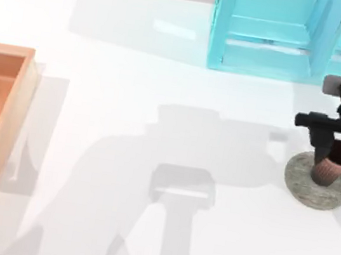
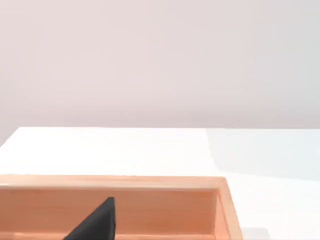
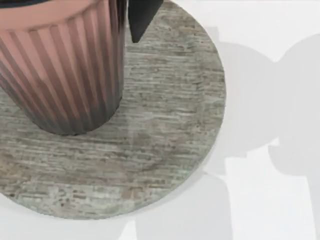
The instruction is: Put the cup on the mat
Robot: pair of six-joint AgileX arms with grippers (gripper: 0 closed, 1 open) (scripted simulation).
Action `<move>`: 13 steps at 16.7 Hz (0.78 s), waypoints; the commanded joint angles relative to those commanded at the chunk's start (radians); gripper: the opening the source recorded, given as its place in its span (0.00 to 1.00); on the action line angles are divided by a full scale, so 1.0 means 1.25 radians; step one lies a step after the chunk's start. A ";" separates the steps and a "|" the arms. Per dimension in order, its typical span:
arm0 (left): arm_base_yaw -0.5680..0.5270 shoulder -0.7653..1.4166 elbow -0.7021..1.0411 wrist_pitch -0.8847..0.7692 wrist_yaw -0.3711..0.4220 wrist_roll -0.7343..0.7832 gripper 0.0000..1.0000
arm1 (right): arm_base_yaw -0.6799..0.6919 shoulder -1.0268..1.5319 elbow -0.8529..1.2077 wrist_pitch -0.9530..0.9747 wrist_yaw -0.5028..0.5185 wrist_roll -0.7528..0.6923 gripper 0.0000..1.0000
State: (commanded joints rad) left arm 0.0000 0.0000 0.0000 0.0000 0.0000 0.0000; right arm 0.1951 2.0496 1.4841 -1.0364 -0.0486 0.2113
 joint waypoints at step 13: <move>0.000 0.000 0.000 0.000 0.000 0.000 1.00 | 0.000 0.000 0.000 0.000 0.000 0.000 0.83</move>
State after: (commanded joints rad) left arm 0.0000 0.0000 0.0000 0.0000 0.0000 0.0000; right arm 0.1951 2.0496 1.4841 -1.0364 -0.0486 0.2113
